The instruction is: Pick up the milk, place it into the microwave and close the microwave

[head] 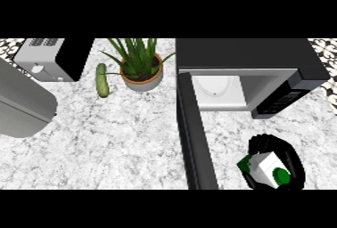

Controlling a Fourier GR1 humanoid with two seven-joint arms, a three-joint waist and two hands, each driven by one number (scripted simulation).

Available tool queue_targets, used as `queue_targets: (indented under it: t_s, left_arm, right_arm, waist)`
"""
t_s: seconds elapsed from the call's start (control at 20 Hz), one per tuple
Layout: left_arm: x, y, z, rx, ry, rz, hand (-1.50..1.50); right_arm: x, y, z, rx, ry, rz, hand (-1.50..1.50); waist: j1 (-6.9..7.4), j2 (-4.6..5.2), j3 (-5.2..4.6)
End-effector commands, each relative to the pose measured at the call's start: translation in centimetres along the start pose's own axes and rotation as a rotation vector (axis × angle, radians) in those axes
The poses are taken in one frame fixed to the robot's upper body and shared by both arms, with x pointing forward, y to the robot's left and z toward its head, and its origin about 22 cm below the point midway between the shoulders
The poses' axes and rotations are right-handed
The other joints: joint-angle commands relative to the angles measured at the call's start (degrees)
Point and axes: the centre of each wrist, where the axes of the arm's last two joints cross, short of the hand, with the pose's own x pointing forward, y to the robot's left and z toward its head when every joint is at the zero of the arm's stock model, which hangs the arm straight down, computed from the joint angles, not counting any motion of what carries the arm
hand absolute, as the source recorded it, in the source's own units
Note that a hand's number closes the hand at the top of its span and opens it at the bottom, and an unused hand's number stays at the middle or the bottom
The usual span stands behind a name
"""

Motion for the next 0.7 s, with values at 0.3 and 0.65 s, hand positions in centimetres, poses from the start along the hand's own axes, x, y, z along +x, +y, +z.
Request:
queue_targets:
  t_s: [0.3,0.65]
  left_arm:
    - [0.3,1.8,2.0,-0.002,0.008,0.012,-1.5]
    - [-0.7,2.5,1.7,0.021,0.013,-0.007,-1.5]
  right_arm:
    - [5.0,5.2,-1.5,-0.045,-0.026,0.012,1.5]
    - [7.0,8.8,-7.3,-0.115,-0.065,0.11,1.5]
  waist:
    - [1.03,0.25,0.1]
    - [1.21,0.31,0.08]
